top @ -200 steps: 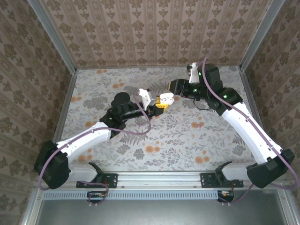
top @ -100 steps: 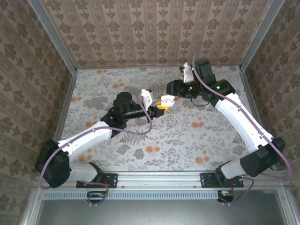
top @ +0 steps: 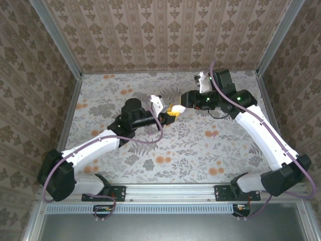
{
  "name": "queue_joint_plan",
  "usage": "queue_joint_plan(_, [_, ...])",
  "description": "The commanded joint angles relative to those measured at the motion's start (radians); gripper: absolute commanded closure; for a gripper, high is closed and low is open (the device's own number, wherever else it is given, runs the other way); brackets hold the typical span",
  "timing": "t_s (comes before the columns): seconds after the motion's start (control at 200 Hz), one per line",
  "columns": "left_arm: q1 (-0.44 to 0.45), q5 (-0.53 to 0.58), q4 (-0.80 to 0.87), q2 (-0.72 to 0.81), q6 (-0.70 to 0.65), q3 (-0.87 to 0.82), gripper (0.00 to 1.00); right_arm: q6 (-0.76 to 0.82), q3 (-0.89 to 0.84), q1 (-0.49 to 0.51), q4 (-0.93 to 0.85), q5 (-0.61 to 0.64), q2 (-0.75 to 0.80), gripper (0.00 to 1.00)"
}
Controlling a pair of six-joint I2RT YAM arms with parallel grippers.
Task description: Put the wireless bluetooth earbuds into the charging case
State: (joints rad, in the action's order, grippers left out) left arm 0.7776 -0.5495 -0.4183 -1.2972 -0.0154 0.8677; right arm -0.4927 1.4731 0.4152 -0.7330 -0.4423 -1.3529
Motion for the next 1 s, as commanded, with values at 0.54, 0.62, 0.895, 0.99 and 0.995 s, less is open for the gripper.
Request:
queue_joint_plan(0.54, [-0.018,0.049,0.318,-0.29,0.228,0.225,0.77,-0.135,-0.327,-0.193,0.146,0.214,0.261,0.43])
queue_joint_plan(0.62, [-0.014,0.045,0.417,-0.388,0.278,0.316,0.78,-0.132,-0.337,-0.196,0.139,0.194,0.262,0.43])
queue_joint_plan(0.895, [-0.013,0.051,0.563,-0.636,0.353,0.515,0.77,-0.15,-0.381,-0.198,0.155,0.134,0.245,0.44])
queue_joint_plan(0.99, [-0.014,0.062,0.608,-0.706,0.369,0.571,0.77,-0.161,-0.395,-0.198,0.161,0.138,0.245,0.44])
queue_joint_plan(0.995, [-0.014,0.062,0.61,-0.709,0.37,0.574,0.77,-0.162,-0.395,-0.198,0.162,0.138,0.245,0.44])
